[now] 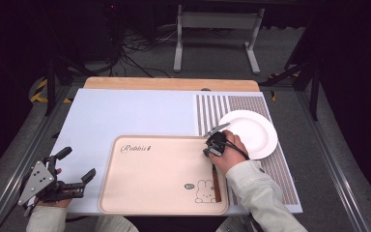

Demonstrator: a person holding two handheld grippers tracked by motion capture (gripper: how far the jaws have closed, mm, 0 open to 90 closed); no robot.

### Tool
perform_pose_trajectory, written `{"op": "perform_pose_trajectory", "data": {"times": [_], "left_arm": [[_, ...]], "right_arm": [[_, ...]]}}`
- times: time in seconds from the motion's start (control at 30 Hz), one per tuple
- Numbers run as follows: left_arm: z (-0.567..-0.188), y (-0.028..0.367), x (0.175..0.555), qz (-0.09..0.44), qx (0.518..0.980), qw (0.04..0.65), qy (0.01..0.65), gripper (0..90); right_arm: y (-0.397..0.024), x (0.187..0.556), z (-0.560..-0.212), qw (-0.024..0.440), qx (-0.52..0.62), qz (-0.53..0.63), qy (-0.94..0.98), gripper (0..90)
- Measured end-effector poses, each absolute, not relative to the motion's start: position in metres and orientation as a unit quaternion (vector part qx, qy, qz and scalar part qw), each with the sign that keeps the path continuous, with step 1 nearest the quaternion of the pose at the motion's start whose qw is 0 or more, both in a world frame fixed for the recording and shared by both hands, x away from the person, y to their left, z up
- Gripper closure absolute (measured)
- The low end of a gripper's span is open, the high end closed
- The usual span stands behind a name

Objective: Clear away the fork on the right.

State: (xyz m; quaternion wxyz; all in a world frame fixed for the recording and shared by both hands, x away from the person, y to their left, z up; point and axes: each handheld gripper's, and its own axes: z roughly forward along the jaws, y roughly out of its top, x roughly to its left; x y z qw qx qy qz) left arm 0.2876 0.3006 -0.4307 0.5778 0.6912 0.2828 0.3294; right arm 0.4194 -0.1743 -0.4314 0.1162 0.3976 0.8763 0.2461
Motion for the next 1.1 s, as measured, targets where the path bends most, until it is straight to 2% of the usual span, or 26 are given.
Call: {"op": "perform_pose_trajectory", "data": {"times": [0.4, 0.53, 0.63, 0.7, 0.77, 0.8, 0.87, 1.1], "left_arm": [[-0.431, 0.301, 0.287, 0.330, 0.692, 0.577, 0.283, 0.5], [-0.431, 0.300, 0.287, 0.330, 0.692, 0.577, 0.283, 0.5], [-0.431, 0.300, 0.288, 0.329, 0.691, 0.578, 0.283, 0.5], [-0.431, 0.301, 0.287, 0.329, 0.692, 0.576, 0.283, 0.5], [-0.431, 0.301, 0.287, 0.329, 0.692, 0.577, 0.282, 0.5], [-0.431, 0.301, 0.287, 0.329, 0.692, 0.577, 0.282, 0.5], [-0.431, 0.300, 0.288, 0.328, 0.691, 0.578, 0.283, 0.4], [-0.430, 0.300, 0.287, 0.328, 0.692, 0.578, 0.283, 0.5]], "right_arm": [[-0.179, 0.418, -0.427, 0.123, 0.398, 0.257, 0.872, 90.0], [-0.180, 0.416, -0.421, 0.128, 0.391, 0.274, 0.869, 84.7], [-0.181, 0.413, -0.412, 0.134, 0.376, 0.292, 0.869, 75.9], [-0.182, 0.409, -0.406, 0.143, 0.362, 0.302, 0.870, 66.5], [-0.184, 0.407, -0.401, 0.142, 0.358, 0.315, 0.868, 60.9], [-0.184, 0.407, -0.401, 0.142, 0.358, 0.315, 0.868, 60.9], [-0.185, 0.403, -0.395, 0.142, 0.351, 0.332, 0.864, 45.8], [-0.190, 0.396, -0.386, 0.141, 0.331, 0.370, 0.857, 28.7]]}}
